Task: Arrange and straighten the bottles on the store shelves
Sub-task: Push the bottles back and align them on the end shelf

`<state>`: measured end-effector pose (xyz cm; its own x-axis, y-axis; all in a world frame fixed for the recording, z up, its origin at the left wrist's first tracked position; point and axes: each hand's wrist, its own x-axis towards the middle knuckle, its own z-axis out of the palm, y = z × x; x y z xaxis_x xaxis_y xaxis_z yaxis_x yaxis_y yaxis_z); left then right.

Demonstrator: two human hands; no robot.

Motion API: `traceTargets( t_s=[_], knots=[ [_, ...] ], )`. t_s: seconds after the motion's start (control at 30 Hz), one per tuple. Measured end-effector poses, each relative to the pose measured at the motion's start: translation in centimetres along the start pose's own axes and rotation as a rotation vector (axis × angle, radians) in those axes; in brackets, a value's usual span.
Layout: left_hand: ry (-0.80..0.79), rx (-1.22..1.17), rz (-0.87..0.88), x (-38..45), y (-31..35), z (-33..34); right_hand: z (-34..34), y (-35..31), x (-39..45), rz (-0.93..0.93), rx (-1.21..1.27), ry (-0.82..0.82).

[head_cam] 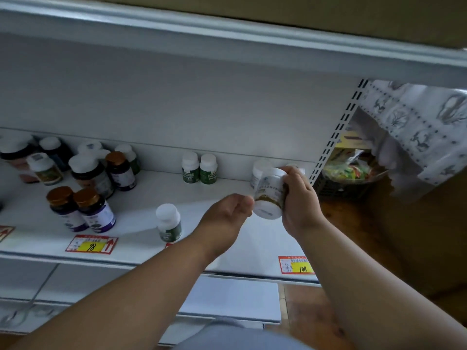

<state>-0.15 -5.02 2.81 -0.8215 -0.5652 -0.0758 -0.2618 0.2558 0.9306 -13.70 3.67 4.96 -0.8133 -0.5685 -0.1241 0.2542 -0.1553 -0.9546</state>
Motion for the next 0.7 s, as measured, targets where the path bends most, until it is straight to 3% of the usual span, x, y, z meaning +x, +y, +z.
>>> traceTargets(
  t_s=[0.07,0.27,0.47,0.7],
  knots=[
    [-0.010,-0.114,-0.010,-1.7,-0.2,-1.4,1.7,0.0,-1.8,0.030,0.051,0.015],
    [-0.006,-0.168,0.017,-7.4,-3.1,-6.1,8.4,0.9,-7.6,0.172,0.221,0.030],
    [0.187,-0.156,0.014,-13.0,-8.1,-12.8,16.4,4.8,-12.1,0.210,0.059,-0.251],
    [0.436,-0.024,0.010,-20.6,-11.1,-20.4,25.8,9.8,-14.9,-0.003,-0.274,-0.666]
  ],
)
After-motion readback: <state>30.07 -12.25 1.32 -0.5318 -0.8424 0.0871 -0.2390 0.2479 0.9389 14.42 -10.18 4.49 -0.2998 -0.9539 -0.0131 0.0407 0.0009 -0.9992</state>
